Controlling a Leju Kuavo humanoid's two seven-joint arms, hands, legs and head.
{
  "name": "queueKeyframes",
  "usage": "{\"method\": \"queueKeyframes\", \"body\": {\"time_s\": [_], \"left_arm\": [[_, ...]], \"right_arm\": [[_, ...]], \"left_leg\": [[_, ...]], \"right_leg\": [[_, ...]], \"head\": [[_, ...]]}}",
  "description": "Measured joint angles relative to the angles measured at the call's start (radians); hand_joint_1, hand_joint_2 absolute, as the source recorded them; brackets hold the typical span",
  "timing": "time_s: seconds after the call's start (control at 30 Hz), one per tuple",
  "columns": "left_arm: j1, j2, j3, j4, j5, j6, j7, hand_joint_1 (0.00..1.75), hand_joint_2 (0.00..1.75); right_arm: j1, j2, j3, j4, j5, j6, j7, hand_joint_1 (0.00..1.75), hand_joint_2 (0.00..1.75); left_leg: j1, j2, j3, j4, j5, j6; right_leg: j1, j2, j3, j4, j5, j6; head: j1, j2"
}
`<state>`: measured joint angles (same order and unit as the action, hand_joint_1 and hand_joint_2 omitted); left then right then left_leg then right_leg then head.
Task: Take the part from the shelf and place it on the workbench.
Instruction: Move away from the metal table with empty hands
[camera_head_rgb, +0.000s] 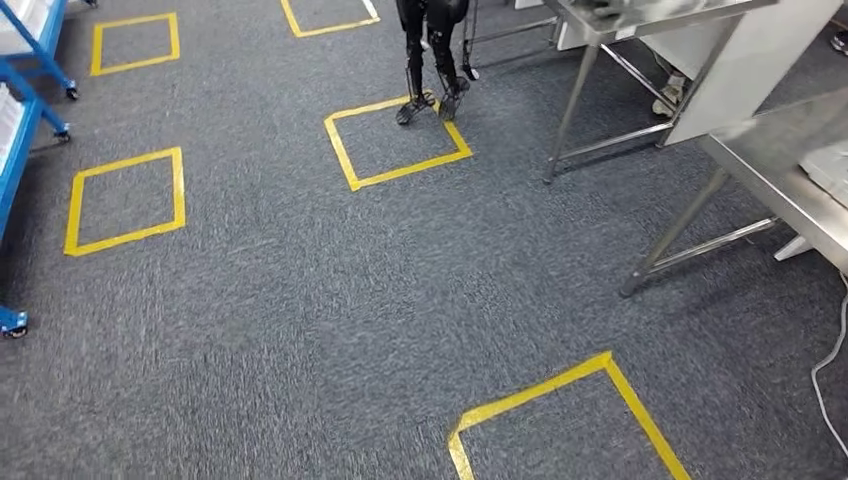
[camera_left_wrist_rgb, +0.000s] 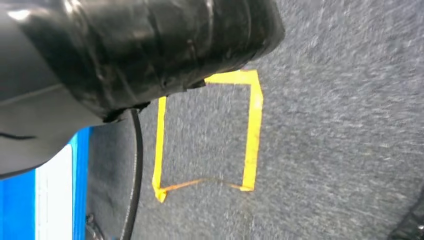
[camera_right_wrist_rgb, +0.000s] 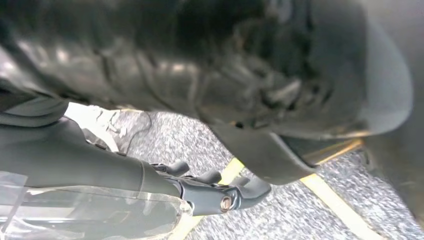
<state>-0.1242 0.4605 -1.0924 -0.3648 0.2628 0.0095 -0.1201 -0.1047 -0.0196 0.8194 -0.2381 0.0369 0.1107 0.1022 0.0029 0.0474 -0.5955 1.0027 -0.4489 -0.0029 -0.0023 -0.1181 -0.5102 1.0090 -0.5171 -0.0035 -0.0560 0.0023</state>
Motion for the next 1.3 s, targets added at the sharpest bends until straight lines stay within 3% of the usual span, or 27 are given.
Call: {"method": "queueKeyframes", "body": {"time_s": [0.03, 0.1, 0.17, 0.2, 0.23, 0.27, 0.33, 0.4, 0.47, 0.53, 0.6, 0.67, 0.73, 0.77, 0.8, 0.9, 0.97, 1.03, 1.07, 1.13, 1.2, 1.23, 1.27, 1.3], "left_arm": [[0.003, 0.002, -0.001, 0.000, 0.000, -0.002, 0.001, 0.00, 0.00], [0.007, 0.006, -0.001, 0.000, -0.001, -0.004, 0.002, 0.00, 0.00], [0.005, 0.007, -0.002, 0.000, -0.003, -0.004, 0.002, 0.00, 0.00], [0.004, 0.007, -0.002, 0.000, -0.004, -0.004, 0.002, 0.00, 0.00], [0.003, 0.007, -0.003, 0.000, -0.004, -0.004, 0.002, 0.00, 0.00], [0.004, 0.006, -0.004, 0.000, -0.005, -0.004, 0.002, 0.00, 0.00], [0.004, 0.006, -0.007, 0.000, -0.005, -0.003, 0.002, 0.00, 0.00], [0.003, 0.006, -0.008, 0.000, -0.005, -0.003, 0.003, 0.00, 0.00], [0.002, 0.007, -0.009, 0.001, -0.005, -0.002, 0.002, 0.00, 0.00], [0.007, 0.008, -0.012, 0.001, -0.006, -0.002, 0.002, 0.00, 0.00], [0.009, 0.010, -0.014, 0.001, -0.006, -0.002, 0.003, 0.00, 0.00], [0.004, 0.011, -0.016, 0.001, -0.005, -0.003, 0.003, 0.00, 0.00], [0.001, 0.010, -0.016, 0.001, -0.005, -0.003, 0.004, 0.00, 0.00], [0.002, 0.009, -0.016, 0.001, -0.005, -0.003, 0.004, 0.00, 0.00], [0.004, 0.009, -0.017, 0.001, -0.005, -0.003, 0.004, 0.00, 0.00], [0.004, 0.009, -0.017, 0.001, -0.005, -0.003, 0.005, 0.00, 0.00], [0.003, 0.010, -0.017, 0.001, -0.005, -0.003, 0.005, 0.00, 0.00], [0.004, 0.011, -0.017, 0.001, -0.004, -0.003, 0.006, 0.00, 0.00], [0.005, 0.012, -0.017, 0.002, -0.004, -0.003, 0.007, 0.00, 0.00], [0.007, 0.012, -0.017, 0.003, -0.003, -0.003, 0.009, 0.00, 0.00], [0.006, 0.012, -0.017, 0.003, -0.002, -0.003, 0.011, 0.00, 0.00], [0.004, 0.011, -0.017, 0.003, -0.002, -0.003, 0.011, 0.00, 0.00], [0.004, 0.010, -0.017, 0.003, -0.002, -0.004, 0.011, 0.00, 0.00], [0.004, 0.009, -0.017, 0.003, -0.002, -0.004, 0.013, 0.00, 0.00]], "right_arm": [[-0.001, 0.000, 0.002, 0.000, -0.001, -0.003, -0.001, 0.00, 0.00], [-0.002, 0.001, 0.006, -0.001, -0.004, -0.006, -0.004, 0.00, 0.00], [0.000, 0.001, 0.008, 0.000, -0.012, -0.004, -0.005, 0.00, 0.00], [0.002, 0.001, 0.009, 0.000, -0.017, -0.002, -0.005, 0.00, 0.00], [0.003, 0.001, 0.010, 0.000, -0.021, -0.001, -0.005, 0.00, 0.00], [0.004, 0.001, 0.010, 0.000, -0.024, -0.001, -0.005, 0.00, 0.00], [0.005, 0.001, 0.010, 0.000, -0.027, -0.001, -0.004, 0.00, 0.00], [0.005, -0.002, 0.011, 0.000, -0.027, 0.000, -0.004, 0.00, 0.00], [0.004, -0.004, 0.011, 0.000, -0.027, 0.000, -0.005, 0.00, 0.00], [0.002, -0.004, 0.012, 0.000, -0.026, 0.000, -0.005, 0.00, 0.00], [0.002, -0.005, 0.013, 0.000, -0.023, -0.001, -0.005, 0.00, 0.00], [0.004, -0.006, 0.016, 0.000, -0.021, -0.002, -0.005, 0.00, 0.00], [0.005, -0.006, 0.020, 0.000, -0.021, -0.002, -0.005, 0.00, 0.00], [0.005, -0.006, 0.022, 0.000, -0.021, -0.002, -0.005, 0.00, 0.00], [0.005, -0.006, 0.024, 0.000, -0.021, -0.002, -0.005, 0.00, 0.00], [0.004, -0.006, 0.029, 0.000, -0.021, -0.003, -0.005, 0.00, 0.00], [0.002, -0.006, 0.032, 0.000, -0.022, -0.003, -0.005, 0.00, 0.00], [0.000, -0.005, 0.034, 0.000, -0.024, -0.003, -0.005, 0.00, 0.00], [-0.001, -0.005, 0.035, -0.001, -0.025, -0.004, -0.005, 0.00, 0.00], [-0.002, -0.004, 0.037, -0.001, -0.028, -0.005, -0.005, 0.00, 0.00], [0.000, -0.004, 0.041, -0.001, -0.032, -0.006, -0.005, 0.00, 0.00], [0.001, -0.004, 0.043, -0.001, -0.034, -0.006, -0.005, 0.00, 0.00], [0.003, -0.004, 0.045, -0.001, -0.037, -0.006, -0.005, 0.00, 0.00], [0.003, -0.004, 0.046, -0.001, -0.039, -0.004, -0.005, 0.00, 0.00]], "left_leg": [[0.002, -0.011, 0.001, -0.002, 0.001, 0.005], [0.007, -0.032, 0.006, -0.010, 0.004, 0.017], [0.008, -0.053, 0.008, -0.013, 0.006, 0.026], [0.007, -0.065, 0.007, -0.012, 0.005, 0.028], [0.006, -0.079, 0.007, -0.011, 0.004, 0.029], [0.005, -0.092, 0.008, -0.009, 0.003, 0.029], [0.006, -0.122, 0.009, -0.003, 0.000, 0.027], [0.005, -0.149, 0.006, 0.008, -0.005, 0.020], [0.008, -0.171, -0.002, 0.013, -0.006, 0.009], [0.013, -0.185, -0.008, 0.010, -0.003, -0.004], [0.012, -0.143, -0.022, 0.037, -0.018, -0.015], [0.011, -0.080, -0.069, 0.130, -0.067, -0.022], [0.012, -0.061, -0.127, 0.242, -0.109, -0.029], [0.013, -0.058, -0.139, 0.266, -0.110, -0.030], [0.013, -0.055, -0.134, 0.255, -0.094, -0.030], [0.007, -0.020, -0.042, 0.085, -0.016, -0.022], [-0.002, -0.001, -0.007, 0.020, -0.004, -0.008], [-0.006, -0.017, -0.006, 0.015, -0.006, 0.005], [-0.004, -0.027, -0.004, 0.011, -0.004, 0.009], [0.001, -0.046, 0.001, 0.003, -0.001, 0.018], [0.003, -0.065, 0.003, 0.000, 0.000, 0.025], [0.002, -0.077, 0.003, 0.001, -0.001, 0.027], [0.001, -0.090, 0.004, 0.002, -0.002, 0.028], [0.000, -0.104, 0.004, 0.003, -0.003, 0.028]], "right_leg": [[-0.001, -0.003, 0.002, 0.001, -0.004, 0.006], [-0.004, 0.036, -0.009, 0.039, -0.033, 0.015], [-0.007, 0.094, -0.064, 0.156, -0.094, 0.018], [-0.007, 0.108, -0.100, 0.226, -0.122, 0.018], [-0.006, 0.113, -0.129, 0.277, -0.134, 0.018], [-0.006, 0.116, -0.143, 0.294, -0.125, 0.017], [-0.008, 0.129, -0.117, 0.210, -0.053, 0.014], [-0.012, 0.175, -0.067, 0.084, 0.007, 0.007], [-0.012, 0.201, -0.049, 0.036, 0.014, 0.000], [-0.010, 0.180, -0.044, 0.027, 0.017, -0.012], [-0.010, 0.154, -0.034, 0.015, 0.022, -0.025], [-0.007, 0.127, -0.028, 0.010, 0.023, -0.033], [-0.003, 0.099, -0.027, 0.011, 0.019, -0.036], [-0.002, 0.084, -0.027, 0.012, 0.017, -0.037], [-0.002, 0.071, -0.026, 0.013, 0.014, -0.036], [0.002, 0.034, -0.018, 0.018, 0.002, -0.030], [0.006, 0.016, -0.011, 0.017, -0.005, -0.020], [0.008, -0.002, -0.004, 0.013, -0.010, -0.010], [0.006, 0.002, -0.002, 0.017, -0.015, -0.005], [0.003, 0.048, -0.023, 0.068, -0.047, 0.003], [0.001, 0.099, -0.085, 0.188, -0.102, 0.005], [0.001, 0.108, -0.119, 0.247, -0.121, 0.004], [0.001, 0.112, -0.142, 0.281, -0.123, 0.004], [0.001, 0.115, -0.149, 0.279, -0.105, 0.002]], "head": [[0.000, 0.000], [0.003, 0.000], [0.007, 0.000], [0.007, 0.000], [0.007, 0.000], [0.008, 0.000], [0.008, 0.000], [0.007, 0.000], [0.007, 0.000], [0.008, 0.000], [0.005, 0.000], [0.001, 0.000], [0.001, 0.000], [0.000, 0.000], [0.000, 0.000], [0.001, 0.000], [0.001, 0.000], [0.002, 0.000], [0.002, 0.000], [0.004, 0.000], [0.005, 0.000], [0.005, 0.000], [0.005, 0.000], [0.005, 0.000]]}}
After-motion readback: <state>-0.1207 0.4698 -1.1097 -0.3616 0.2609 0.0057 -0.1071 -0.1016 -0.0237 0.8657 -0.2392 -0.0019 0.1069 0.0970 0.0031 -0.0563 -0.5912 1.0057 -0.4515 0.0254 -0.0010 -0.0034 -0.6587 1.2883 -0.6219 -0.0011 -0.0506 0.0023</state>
